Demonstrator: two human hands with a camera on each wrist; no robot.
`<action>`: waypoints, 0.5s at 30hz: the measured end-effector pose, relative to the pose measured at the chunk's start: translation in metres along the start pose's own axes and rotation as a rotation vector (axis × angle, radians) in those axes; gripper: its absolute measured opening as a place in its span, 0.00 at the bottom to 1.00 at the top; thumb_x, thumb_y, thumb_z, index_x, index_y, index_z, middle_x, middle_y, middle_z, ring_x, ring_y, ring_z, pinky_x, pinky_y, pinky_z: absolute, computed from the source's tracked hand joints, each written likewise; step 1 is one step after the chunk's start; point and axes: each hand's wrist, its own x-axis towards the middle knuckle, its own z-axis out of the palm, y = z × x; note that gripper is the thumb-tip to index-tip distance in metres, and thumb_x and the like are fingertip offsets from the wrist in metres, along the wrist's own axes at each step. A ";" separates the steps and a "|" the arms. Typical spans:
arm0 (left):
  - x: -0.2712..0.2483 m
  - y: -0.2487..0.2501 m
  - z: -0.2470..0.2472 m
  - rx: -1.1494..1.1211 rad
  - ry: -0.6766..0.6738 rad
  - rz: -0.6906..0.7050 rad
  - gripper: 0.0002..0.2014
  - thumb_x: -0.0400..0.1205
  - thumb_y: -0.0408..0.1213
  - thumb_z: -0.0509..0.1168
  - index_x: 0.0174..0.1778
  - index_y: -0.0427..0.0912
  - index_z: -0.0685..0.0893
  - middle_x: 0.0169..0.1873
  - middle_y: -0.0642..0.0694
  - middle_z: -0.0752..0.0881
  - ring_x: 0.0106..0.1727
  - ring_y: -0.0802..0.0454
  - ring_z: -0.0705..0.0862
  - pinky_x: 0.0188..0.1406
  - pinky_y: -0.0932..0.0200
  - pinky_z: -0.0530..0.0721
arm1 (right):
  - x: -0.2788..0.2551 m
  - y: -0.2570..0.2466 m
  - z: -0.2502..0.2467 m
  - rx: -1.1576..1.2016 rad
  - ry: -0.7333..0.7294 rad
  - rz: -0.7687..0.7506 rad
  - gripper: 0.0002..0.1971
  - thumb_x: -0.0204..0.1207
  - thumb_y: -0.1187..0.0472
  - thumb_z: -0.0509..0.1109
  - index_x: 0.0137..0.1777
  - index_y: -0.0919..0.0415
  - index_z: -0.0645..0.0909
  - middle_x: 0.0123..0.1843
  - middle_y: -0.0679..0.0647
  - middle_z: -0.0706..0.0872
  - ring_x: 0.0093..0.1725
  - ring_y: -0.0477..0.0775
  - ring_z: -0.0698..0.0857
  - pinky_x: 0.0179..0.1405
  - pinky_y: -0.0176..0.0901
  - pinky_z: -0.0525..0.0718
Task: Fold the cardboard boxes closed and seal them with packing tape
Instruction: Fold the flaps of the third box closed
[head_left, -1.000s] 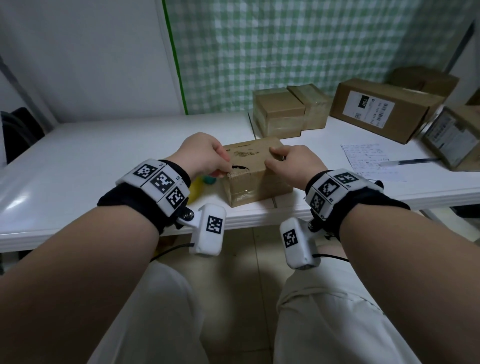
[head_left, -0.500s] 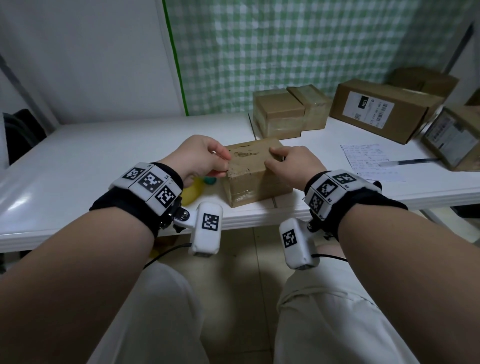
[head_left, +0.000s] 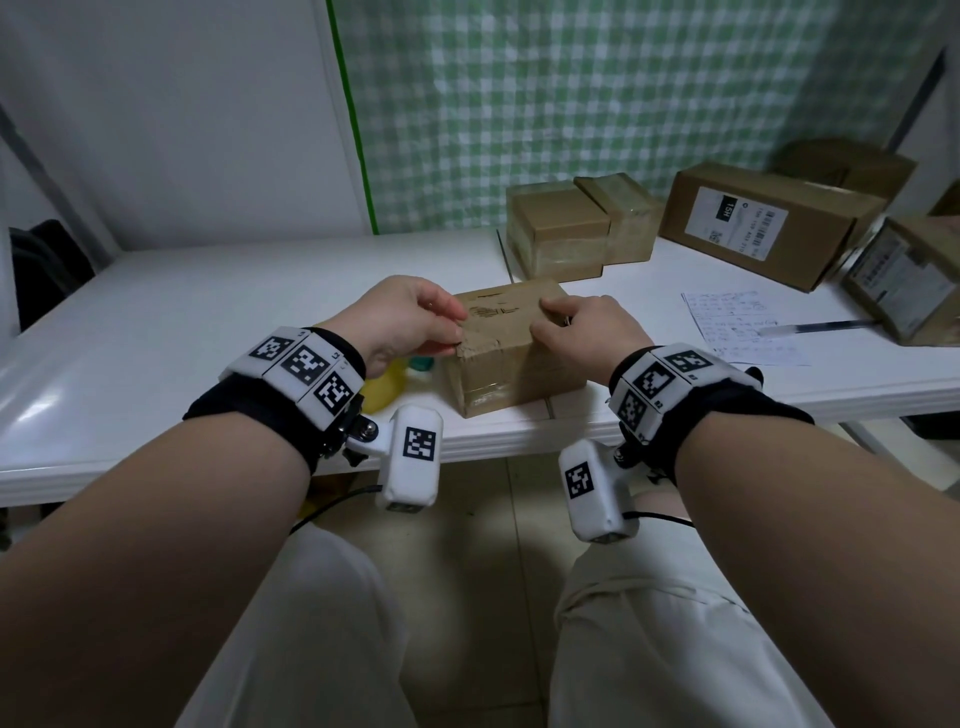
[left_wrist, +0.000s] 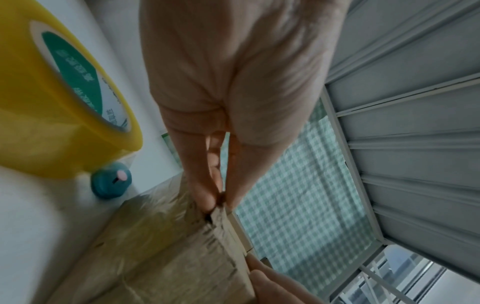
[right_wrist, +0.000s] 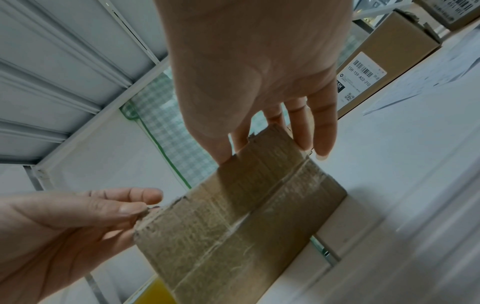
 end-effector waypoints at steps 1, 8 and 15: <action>0.001 0.001 0.000 0.013 -0.004 -0.003 0.09 0.74 0.18 0.68 0.43 0.36 0.84 0.46 0.39 0.85 0.43 0.48 0.87 0.40 0.62 0.89 | 0.000 0.000 0.000 0.002 0.000 0.000 0.26 0.76 0.43 0.60 0.75 0.40 0.72 0.73 0.57 0.74 0.67 0.60 0.78 0.68 0.53 0.77; 0.007 0.010 0.001 0.177 -0.002 -0.021 0.11 0.70 0.19 0.73 0.40 0.39 0.86 0.41 0.42 0.88 0.44 0.49 0.88 0.44 0.60 0.87 | -0.001 0.000 0.000 0.003 -0.006 0.001 0.26 0.76 0.42 0.60 0.75 0.40 0.71 0.74 0.57 0.74 0.67 0.60 0.78 0.68 0.53 0.77; 0.011 0.005 0.001 0.180 0.026 -0.007 0.11 0.69 0.21 0.74 0.40 0.41 0.86 0.38 0.45 0.89 0.42 0.51 0.88 0.49 0.56 0.86 | -0.002 -0.001 0.000 -0.009 -0.007 -0.011 0.26 0.76 0.42 0.59 0.75 0.40 0.71 0.73 0.58 0.74 0.67 0.61 0.78 0.68 0.55 0.77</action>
